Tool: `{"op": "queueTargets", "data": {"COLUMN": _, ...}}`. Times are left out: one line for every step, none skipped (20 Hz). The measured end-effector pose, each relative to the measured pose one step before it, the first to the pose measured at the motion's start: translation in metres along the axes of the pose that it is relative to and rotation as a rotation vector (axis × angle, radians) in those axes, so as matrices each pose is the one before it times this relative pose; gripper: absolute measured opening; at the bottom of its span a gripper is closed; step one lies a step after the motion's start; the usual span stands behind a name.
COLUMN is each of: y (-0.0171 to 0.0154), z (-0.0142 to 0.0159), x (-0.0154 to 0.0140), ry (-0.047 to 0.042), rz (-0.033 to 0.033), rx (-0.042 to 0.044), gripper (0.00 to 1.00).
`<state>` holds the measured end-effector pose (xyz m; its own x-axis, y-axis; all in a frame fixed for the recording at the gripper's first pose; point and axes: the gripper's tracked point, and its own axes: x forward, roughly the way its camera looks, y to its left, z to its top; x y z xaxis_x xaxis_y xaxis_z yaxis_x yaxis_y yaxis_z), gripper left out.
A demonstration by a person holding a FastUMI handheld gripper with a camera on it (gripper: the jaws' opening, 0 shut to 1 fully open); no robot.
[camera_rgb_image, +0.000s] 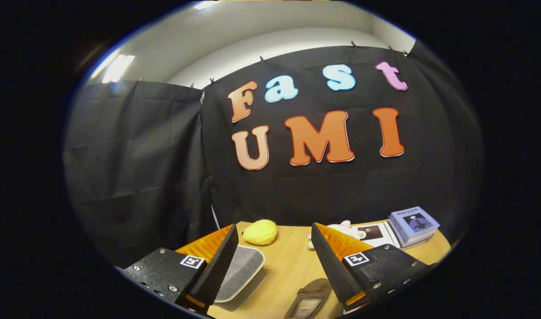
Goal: Open the storage box then place both shoes into the box .Put the left shoe in first, then the right shoe, with the right side of both shoes facing outward in a uniform manner.
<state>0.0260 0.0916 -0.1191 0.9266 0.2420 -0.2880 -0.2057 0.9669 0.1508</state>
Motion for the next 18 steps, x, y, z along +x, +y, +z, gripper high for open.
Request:
{"op": "queueTargets", "data": {"y": 0.00473, "z": -0.00628, "x": 0.00312, "ry": 0.02419, "rz": 0.02140, "rx": 0.02143, "gripper": 0.98}}
{"op": "queueTargets", "data": {"y": 0.00357, "z": -0.00752, "x": 0.00401, "ry": 0.02658, "rz": 0.01698, "rx": 0.02187, "gripper": 0.98}}
{"op": "queueTargets", "data": {"y": 0.00262, "z": -0.01052, "x": 0.00235, "ry": 0.02715, "rz": 0.01875, "rx": 0.02021, "gripper": 0.98}}
{"op": "queueTargets", "data": {"y": 0.00356, "z": -0.00905, "x": 0.00294, "ry": 0.02886, "rz": 0.01520, "rx": 0.01946, "gripper": 0.98}}
{"op": "queueTargets", "data": {"y": 0.00272, "z": -0.00825, "x": 0.00337, "ry": 0.02910, "rz": 0.01449, "rx": 0.01884, "gripper": 0.97}}
{"op": "queueTargets", "data": {"y": 0.00103, "z": -0.00919, "x": 0.00418, "ry": 0.03100, "rz": 0.00769, "rx": 0.01962, "gripper": 0.97}}
{"op": "queueTargets", "data": {"y": -0.00003, "z": -0.00997, "x": 0.00559, "ry": 0.03469, "rz": 0.00599, "rx": 0.01738, "gripper": 0.97}}
{"op": "queueTargets", "data": {"y": 0.00109, "z": -0.00954, "x": 0.00493, "ry": 0.03011, "rz": 0.00768, "rx": 0.01265, "gripper": 0.97}}
{"op": "queueTargets", "data": {"y": 0.00157, "z": -0.00843, "x": 0.00480, "ry": 0.02842, "rz": 0.00787, "rx": 0.01130, "gripper": 0.97}}
{"op": "queueTargets", "data": {"y": 0.00281, "z": -0.01058, "x": 0.00394, "ry": 0.02787, "rz": 0.01168, "rx": 0.00949, "gripper": 0.97}}
{"op": "queueTargets", "data": {"y": 0.00214, "z": -0.00775, "x": 0.00507, "ry": 0.02519, "rz": 0.01286, "rx": 0.01092, "gripper": 0.97}}
{"op": "queueTargets", "data": {"y": 0.00238, "z": -0.00878, "x": 0.00470, "ry": 0.02510, "rz": 0.01504, "rx": 0.01087, "gripper": 0.97}}
{"op": "queueTargets", "data": {"y": 0.00085, "z": -0.00620, "x": 0.00485, "ry": 0.02424, "rz": 0.01242, "rx": 0.01766, "gripper": 0.97}}
{"op": "queueTargets", "data": {"y": 0.00186, "z": -0.00664, "x": 0.00444, "ry": 0.02228, "rz": 0.01000, "rx": 0.02041, "gripper": 0.97}}
{"op": "queueTargets", "data": {"y": 0.00101, "z": -0.00504, "x": 0.00465, "ry": 0.01979, "rz": 0.01273, "rx": 0.01895, "gripper": 0.97}}
{"op": "queueTargets", "data": {"y": 0.00145, "z": -0.00698, "x": 0.00297, "ry": 0.02256, "rz": 0.00980, "rx": 0.01756, "gripper": 0.97}}
{"op": "queueTargets", "data": {"y": 0.00036, "z": -0.00466, "x": 0.00460, "ry": 0.01861, "rz": 0.01296, "rx": 0.01616, "gripper": 0.97}}
{"op": "queueTargets", "data": {"y": 0.00083, "z": -0.00575, "x": 0.00355, "ry": 0.01722, "rz": 0.01076, "rx": 0.01332, "gripper": 0.97}}
